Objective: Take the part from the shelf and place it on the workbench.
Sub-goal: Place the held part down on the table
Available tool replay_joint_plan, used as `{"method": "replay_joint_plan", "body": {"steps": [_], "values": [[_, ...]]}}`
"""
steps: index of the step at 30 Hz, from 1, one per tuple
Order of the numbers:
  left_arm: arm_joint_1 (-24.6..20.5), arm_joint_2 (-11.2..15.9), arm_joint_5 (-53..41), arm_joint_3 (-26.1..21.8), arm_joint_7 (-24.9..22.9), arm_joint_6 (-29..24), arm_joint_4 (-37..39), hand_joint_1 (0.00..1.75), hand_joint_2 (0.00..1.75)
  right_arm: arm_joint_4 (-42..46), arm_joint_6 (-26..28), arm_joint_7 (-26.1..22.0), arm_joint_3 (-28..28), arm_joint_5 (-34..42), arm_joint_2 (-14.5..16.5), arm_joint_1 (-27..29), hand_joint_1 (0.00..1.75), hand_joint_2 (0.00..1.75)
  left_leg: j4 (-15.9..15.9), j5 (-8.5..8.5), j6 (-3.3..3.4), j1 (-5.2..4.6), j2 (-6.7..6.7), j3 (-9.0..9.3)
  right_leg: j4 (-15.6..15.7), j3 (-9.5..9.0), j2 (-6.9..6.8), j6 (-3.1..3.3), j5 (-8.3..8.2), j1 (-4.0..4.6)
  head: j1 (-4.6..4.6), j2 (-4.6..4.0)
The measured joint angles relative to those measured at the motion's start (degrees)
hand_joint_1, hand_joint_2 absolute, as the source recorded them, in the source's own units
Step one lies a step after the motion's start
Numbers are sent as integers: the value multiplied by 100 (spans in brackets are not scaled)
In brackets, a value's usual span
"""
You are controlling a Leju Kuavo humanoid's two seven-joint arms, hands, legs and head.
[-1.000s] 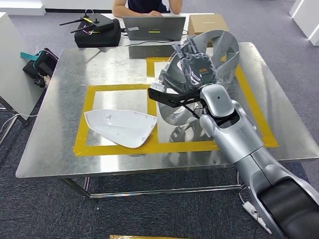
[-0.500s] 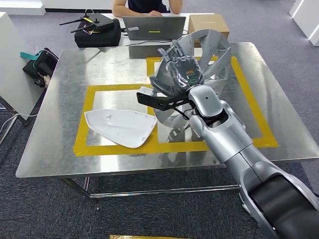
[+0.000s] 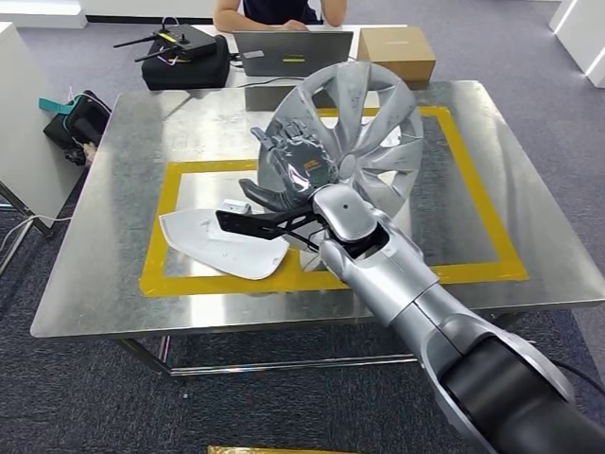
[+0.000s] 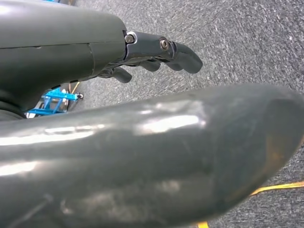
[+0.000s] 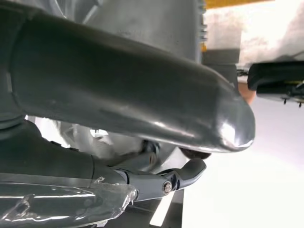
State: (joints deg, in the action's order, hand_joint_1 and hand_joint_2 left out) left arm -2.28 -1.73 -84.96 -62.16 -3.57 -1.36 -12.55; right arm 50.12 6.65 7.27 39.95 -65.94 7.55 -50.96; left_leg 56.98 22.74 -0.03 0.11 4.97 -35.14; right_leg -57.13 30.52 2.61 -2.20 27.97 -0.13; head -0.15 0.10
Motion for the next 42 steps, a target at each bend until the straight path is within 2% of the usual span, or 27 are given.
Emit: {"method": "replay_joint_plan", "body": {"steps": [21, 34, 40, 42], "values": [[-4, 2, -3, -2, 1, 1, 0, 0, 0, -433, 87, -43, 131, 134, 137, 106, 0, 0, 0, -11, -4, 5, -2, -28, -1, -7, 4, -7, -17, 0, -1, 1], [6, 1, -4, -2, 259, -118, 0, 0, 0, -355, 107, -39, 134, 236, 65, 106, 0, 0, 3, -10, -3, 4, -3, -29, 2, -4, 6, -8, -18, -2, -1, 1], [3, 10, -4, -2, 258, -142, 0, 0, 0, -343, 107, -30, 134, 230, 56, 110, 0, 0, 14, -16, 55, -29, -11, -39, 21, 2, 30, -72, -41, -47, -3, 1], [0, 9, -3, -2, 258, -150, 0, 0, 0, -335, 108, -26, 134, 224, 49, 111, 0, 0, -31, -62, 102, -10, -49, -31, -76, 67, -18, -107, 43, -43, 6, 1]]}}
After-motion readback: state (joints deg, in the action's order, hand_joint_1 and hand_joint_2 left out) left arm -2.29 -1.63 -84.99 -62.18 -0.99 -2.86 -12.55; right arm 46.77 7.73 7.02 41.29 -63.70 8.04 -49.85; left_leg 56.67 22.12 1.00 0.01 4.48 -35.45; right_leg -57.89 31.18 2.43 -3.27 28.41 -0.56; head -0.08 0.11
